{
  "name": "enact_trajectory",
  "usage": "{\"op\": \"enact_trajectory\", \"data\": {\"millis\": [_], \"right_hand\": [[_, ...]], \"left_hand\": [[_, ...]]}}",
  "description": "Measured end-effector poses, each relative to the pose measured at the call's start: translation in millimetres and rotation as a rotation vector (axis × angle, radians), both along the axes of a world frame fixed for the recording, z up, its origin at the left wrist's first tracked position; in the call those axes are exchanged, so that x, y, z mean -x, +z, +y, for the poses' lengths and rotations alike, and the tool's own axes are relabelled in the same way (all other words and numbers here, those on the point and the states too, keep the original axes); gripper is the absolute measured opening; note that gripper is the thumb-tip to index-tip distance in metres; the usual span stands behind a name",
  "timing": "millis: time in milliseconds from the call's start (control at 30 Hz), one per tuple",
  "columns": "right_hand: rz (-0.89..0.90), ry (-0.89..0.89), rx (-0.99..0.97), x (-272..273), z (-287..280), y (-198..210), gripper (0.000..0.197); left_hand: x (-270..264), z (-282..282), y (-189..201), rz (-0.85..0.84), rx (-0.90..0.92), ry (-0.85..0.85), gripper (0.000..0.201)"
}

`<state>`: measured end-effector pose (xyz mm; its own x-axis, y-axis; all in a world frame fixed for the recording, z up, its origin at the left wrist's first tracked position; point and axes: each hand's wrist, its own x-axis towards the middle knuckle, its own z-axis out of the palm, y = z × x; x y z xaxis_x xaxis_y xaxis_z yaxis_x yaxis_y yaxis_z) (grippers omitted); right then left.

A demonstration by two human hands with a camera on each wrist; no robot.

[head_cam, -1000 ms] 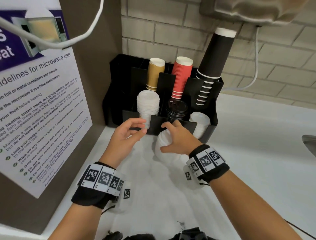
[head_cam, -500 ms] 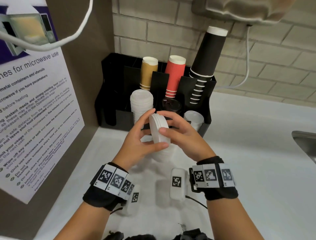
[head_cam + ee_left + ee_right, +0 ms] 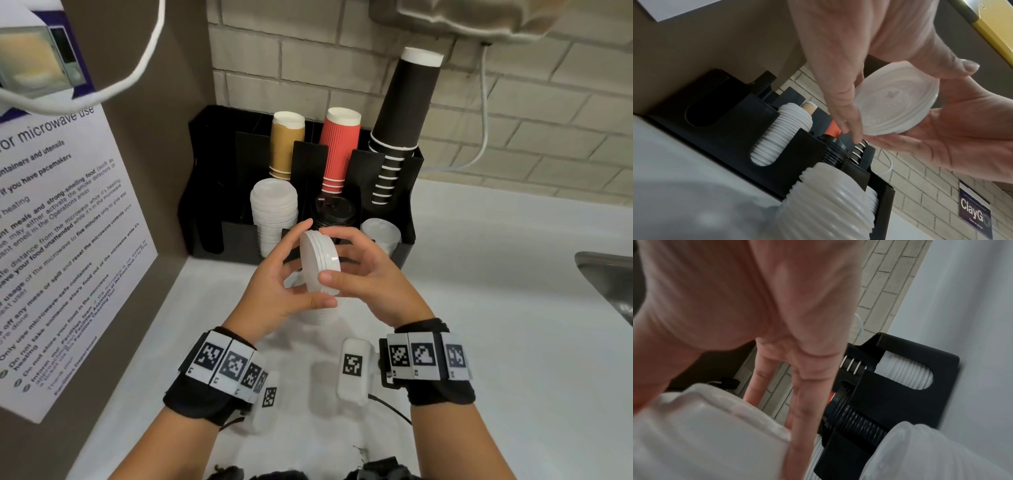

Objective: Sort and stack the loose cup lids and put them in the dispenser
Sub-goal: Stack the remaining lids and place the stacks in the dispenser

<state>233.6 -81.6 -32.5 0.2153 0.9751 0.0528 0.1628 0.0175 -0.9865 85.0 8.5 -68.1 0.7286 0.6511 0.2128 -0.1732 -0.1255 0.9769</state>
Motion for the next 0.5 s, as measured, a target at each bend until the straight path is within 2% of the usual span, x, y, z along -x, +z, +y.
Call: {"op": "enact_trajectory", "data": {"millis": [267, 300, 400, 500], "right_hand": [[-0.115, -0.003, -0.042, -10, 8, 14, 0.056], [-0.161, -0.033, -0.072, -18, 11, 22, 0.054], [-0.335, -0.203, -0.165, -61, 19, 45, 0.056], [-0.545, -0.303, -0.08, -105, 30, 52, 0.058]], "left_hand": [[0, 7, 0, -0.021, 0.006, 0.022, 0.102], [3, 9, 1, -0.02, 0.017, 0.059, 0.096], [14, 18, 3, -0.008, 0.001, 0.202, 0.061], [24, 27, 1, -0.014, -0.05, 0.312, 0.033]]}}
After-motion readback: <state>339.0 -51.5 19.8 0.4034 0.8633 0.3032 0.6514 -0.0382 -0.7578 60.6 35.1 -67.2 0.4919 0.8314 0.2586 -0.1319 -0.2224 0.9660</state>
